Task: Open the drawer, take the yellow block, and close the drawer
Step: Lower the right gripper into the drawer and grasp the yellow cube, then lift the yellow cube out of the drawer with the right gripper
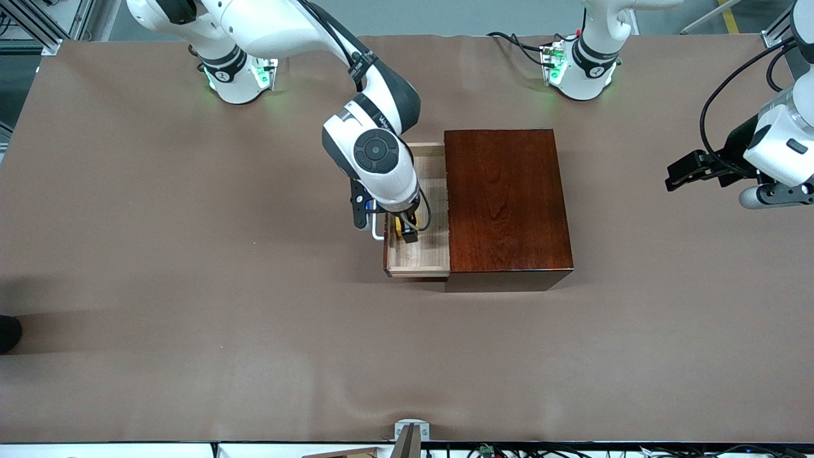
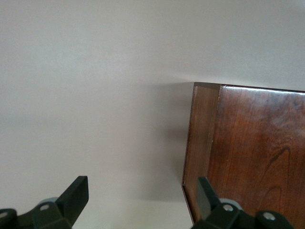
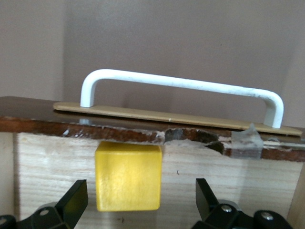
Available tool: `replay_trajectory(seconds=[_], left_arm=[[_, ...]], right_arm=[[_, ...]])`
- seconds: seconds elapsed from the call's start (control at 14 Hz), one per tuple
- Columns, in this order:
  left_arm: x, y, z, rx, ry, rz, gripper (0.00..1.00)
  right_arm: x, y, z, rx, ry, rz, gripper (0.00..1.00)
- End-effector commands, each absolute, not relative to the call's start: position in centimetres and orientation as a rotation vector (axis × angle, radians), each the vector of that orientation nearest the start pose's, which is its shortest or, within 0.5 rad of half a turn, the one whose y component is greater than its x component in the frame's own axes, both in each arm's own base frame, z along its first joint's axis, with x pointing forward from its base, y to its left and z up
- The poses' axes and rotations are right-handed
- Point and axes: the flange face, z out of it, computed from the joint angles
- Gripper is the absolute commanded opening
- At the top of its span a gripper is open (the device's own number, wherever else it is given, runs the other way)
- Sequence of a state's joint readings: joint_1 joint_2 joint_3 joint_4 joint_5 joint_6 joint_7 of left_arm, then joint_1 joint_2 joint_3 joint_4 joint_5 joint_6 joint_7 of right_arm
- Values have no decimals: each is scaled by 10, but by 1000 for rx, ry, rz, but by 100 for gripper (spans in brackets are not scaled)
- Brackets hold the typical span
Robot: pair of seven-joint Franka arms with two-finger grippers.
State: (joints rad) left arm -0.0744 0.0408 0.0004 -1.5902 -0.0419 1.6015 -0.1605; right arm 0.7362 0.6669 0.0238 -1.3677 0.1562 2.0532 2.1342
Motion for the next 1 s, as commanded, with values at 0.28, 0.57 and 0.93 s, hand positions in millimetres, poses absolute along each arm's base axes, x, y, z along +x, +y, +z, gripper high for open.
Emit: replay_trajectory(seconds=[0.28,0.57,0.93], left_arm=[[564,-47,596,-3176,-118,41,100],[564,-47,597,-3177,-120,39,100],[565,-49,596,-3176,-115,41,100]], right_arm=[[525,511,314,-2279,2026,162,55],[530,506,316,-2278,2016,159,0],[538,499,364,-2238,1969,140,0]])
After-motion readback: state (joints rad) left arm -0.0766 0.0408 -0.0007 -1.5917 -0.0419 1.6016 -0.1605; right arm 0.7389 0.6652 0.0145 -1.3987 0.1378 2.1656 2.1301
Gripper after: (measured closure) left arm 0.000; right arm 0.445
